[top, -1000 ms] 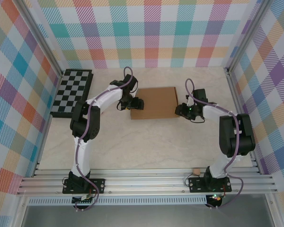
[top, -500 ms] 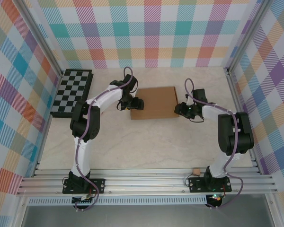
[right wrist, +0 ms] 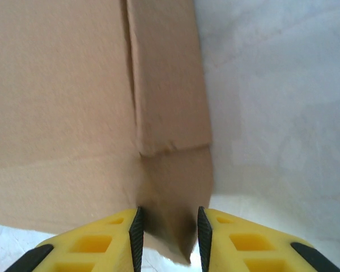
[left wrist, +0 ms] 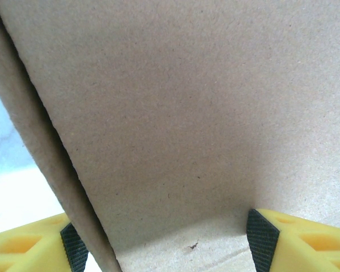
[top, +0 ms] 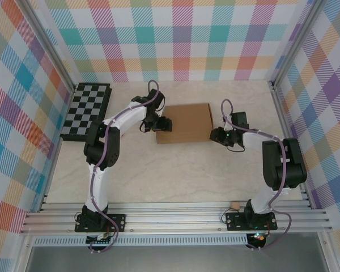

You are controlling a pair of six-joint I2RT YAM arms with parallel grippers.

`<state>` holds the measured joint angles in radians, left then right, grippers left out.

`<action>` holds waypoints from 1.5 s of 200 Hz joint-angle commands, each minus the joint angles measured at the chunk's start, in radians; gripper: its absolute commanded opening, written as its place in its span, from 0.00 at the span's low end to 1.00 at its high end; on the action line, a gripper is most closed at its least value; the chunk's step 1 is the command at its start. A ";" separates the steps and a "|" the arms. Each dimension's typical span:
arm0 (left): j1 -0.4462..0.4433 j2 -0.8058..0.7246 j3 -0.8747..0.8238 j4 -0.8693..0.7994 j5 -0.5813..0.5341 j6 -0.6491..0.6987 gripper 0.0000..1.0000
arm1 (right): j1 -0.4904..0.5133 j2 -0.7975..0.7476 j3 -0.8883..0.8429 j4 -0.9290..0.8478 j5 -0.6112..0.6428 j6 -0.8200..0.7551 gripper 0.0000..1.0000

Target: Fold the paper box

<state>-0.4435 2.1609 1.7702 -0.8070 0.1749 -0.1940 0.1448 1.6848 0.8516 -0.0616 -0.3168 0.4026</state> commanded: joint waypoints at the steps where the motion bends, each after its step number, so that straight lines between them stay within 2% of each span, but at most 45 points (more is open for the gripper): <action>1: 0.009 0.058 -0.019 -0.059 -0.029 0.005 0.74 | 0.003 -0.022 -0.036 -0.105 0.060 -0.006 0.31; 73: 0.009 0.059 -0.019 -0.057 -0.022 0.001 0.74 | -0.001 0.048 0.051 -0.141 0.052 0.030 0.23; 214: 0.009 0.058 -0.008 -0.075 0.022 0.048 0.71 | -0.047 0.316 0.275 -0.173 -0.139 0.302 0.17; 256: 0.009 0.047 0.011 -0.076 0.023 0.038 0.72 | -0.048 0.289 0.304 -0.203 -0.125 0.278 0.18; 300: 0.009 0.026 0.008 -0.056 0.008 -0.019 0.72 | -0.050 0.247 0.397 -0.386 -0.043 0.185 0.21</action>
<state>-0.4397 2.1654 1.7813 -0.8223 0.1932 -0.1982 0.0898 1.9518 1.1873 -0.3553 -0.4385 0.6487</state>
